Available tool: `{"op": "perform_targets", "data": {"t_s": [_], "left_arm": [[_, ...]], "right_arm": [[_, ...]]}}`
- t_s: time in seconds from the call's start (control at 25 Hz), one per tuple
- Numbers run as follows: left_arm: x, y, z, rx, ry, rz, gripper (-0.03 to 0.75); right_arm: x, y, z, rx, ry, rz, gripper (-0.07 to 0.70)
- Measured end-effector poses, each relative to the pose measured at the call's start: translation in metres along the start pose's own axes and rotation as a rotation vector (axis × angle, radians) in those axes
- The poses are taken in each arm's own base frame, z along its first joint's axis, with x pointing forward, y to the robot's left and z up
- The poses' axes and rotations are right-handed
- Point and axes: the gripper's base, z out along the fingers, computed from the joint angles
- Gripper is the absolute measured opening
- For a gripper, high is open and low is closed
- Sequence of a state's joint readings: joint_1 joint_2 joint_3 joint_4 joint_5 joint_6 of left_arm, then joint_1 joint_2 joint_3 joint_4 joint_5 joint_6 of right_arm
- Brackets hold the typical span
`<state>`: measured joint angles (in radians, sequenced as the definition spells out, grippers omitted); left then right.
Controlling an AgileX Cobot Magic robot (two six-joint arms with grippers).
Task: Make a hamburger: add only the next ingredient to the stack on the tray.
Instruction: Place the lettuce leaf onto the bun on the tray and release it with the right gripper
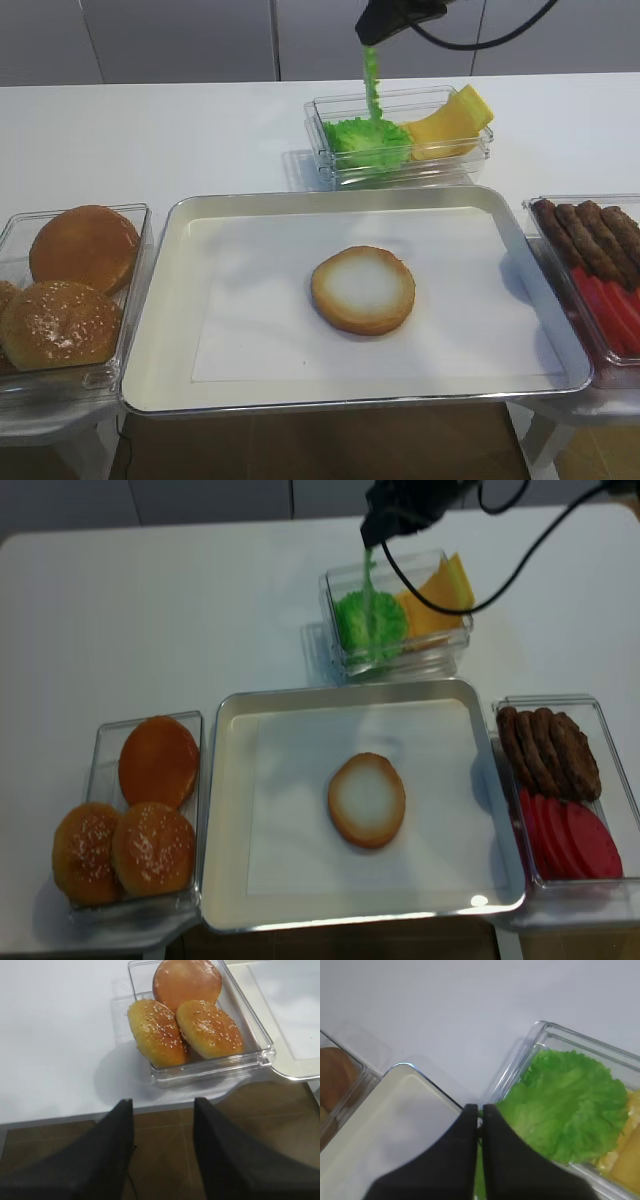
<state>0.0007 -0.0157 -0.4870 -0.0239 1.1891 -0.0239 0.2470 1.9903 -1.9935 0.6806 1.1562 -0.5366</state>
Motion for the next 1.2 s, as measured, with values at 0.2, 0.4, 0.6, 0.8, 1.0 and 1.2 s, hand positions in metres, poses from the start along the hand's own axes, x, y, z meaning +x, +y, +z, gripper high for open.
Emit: {"op": "perform_targets", "data": {"t_s": [0.2,0.4,0.6,0.8,1.0,1.2], "left_arm": [[0.0,0.0,0.0,0.0,0.0,0.0,0.302],[0.0,0.0,0.0,0.0,0.0,0.0,0.302],[0.0,0.0,0.0,0.0,0.0,0.0,0.302],[0.0,0.0,0.0,0.0,0.0,-0.002,0.302],[0.0,0.0,0.0,0.0,0.0,-0.002,0.302],[0.0,0.0,0.0,0.0,0.0,-0.002,0.302]], "right_arm": [[-0.001,0.012,-0.017,-0.003,0.001,-0.011,0.006],[0.013,0.021,-0.025,-0.006,0.029,0.007,0.006],[0.03,0.03,-0.033,-0.003,0.049,0.023,0.006],[0.049,0.039,-0.041,0.01,0.047,0.035,0.006],[0.068,0.042,-0.04,0.007,0.073,0.055,0.006],[0.088,0.043,-0.033,-0.016,0.113,0.086,0.006]]}}
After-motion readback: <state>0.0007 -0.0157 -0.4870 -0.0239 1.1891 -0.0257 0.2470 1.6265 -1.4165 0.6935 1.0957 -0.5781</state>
